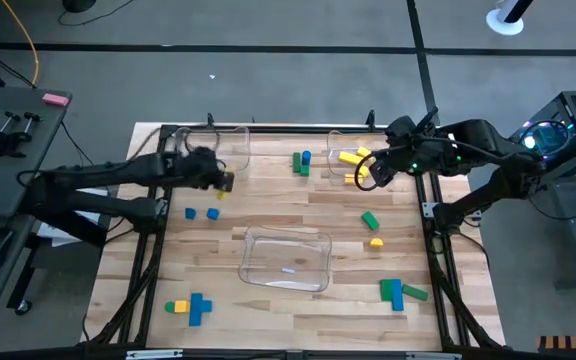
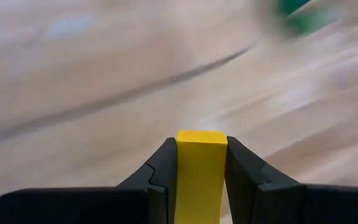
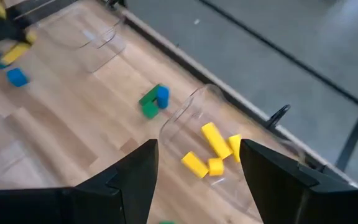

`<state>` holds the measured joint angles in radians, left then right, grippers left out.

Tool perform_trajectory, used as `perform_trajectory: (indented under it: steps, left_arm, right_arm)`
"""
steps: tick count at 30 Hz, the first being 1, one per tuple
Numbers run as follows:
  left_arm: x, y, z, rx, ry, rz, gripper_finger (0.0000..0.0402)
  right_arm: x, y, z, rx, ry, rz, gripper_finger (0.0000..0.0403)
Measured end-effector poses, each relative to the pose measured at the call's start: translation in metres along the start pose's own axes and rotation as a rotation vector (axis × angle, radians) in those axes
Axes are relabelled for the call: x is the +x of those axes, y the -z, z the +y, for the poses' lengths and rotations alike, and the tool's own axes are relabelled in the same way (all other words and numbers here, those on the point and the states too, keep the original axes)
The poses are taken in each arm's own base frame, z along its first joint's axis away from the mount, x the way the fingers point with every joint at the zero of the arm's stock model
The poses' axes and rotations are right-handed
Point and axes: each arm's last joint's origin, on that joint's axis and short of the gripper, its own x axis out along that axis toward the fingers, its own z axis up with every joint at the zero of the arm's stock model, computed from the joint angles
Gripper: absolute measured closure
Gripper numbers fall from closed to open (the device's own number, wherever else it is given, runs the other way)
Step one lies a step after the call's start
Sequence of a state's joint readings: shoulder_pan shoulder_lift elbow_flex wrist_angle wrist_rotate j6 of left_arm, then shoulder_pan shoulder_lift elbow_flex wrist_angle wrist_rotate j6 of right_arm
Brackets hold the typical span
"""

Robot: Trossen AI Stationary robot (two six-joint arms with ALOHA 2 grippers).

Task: Sort blocks
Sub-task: Put the yellow block into the right transparent bin

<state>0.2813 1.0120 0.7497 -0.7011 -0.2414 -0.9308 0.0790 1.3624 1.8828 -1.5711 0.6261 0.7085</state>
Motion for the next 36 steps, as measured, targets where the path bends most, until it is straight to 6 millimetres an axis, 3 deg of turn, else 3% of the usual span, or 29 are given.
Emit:
perform_trajectory:
  steps: [4, 8, 11, 16, 21, 28, 32, 36]
  left_arm:
    - [-0.024, -0.021, -0.034, 0.002, 0.369, -0.308, 0.0338]
    - [-0.020, -0.037, -0.064, 0.001, 0.568, -0.487, 0.0339]
    - [0.003, -0.045, -0.088, 0.043, 0.581, -0.465, 0.0339]
    - [0.068, -0.051, -0.140, 0.216, 0.588, -0.278, 0.0338]
    - [0.124, -0.071, -0.194, 0.382, 0.603, -0.279, 0.0338]
    - [0.167, -0.112, -0.252, 0.618, 0.609, -0.477, 0.0335]
    - [0.185, -0.124, -0.264, 0.678, 0.579, -0.503, 0.0311]
    - [0.181, -0.132, -0.267, 0.683, 0.544, -0.451, 0.0263]
  right_arm:
    - [-0.001, 0.001, 0.001, 0.009, -0.008, 0.002, 0.0179]
    - [0.000, -0.001, -0.001, 0.022, 0.033, -0.028, 0.0179]
    - [0.002, -0.003, -0.004, 0.050, 0.056, -0.036, 0.0179]
    - [0.005, -0.006, -0.008, 0.071, 0.075, -0.035, 0.0179]
    - [0.005, -0.006, -0.008, 0.097, 0.076, -0.037, 0.0179]
    - [0.005, -0.007, -0.009, 0.147, 0.093, -0.056, 0.0179]
    - [0.005, -0.006, -0.008, 0.161, 0.088, -0.055, 0.0179]
    - [0.005, -0.006, -0.009, 0.157, 0.089, -0.053, 0.0179]
